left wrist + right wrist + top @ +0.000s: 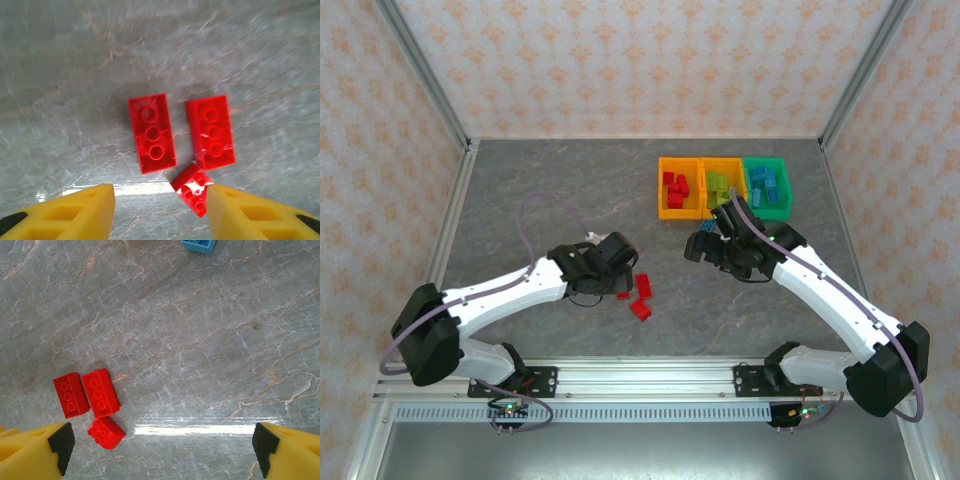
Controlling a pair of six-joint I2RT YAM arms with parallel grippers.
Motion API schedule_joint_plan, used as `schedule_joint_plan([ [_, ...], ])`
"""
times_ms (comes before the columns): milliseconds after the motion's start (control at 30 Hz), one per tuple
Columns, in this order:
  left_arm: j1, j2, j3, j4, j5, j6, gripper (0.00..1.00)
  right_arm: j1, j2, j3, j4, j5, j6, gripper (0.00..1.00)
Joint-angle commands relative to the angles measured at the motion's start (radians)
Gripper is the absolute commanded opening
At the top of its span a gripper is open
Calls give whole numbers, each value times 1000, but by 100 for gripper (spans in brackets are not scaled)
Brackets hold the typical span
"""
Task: Sort the legos into containers by color
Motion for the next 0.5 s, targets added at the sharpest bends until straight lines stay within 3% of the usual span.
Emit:
schedule_joint_plan([
  [0,-3,49,-28,126,51,-60,54,6,-1,23,3,-3,-18,94],
  [233,-2,160,-33,185,27,-15,59,6,-13,9,-2,3,-13,94],
  [467,10,220,-41,170,-39,2,51,7,-20,18,-17,-1,-4,94],
])
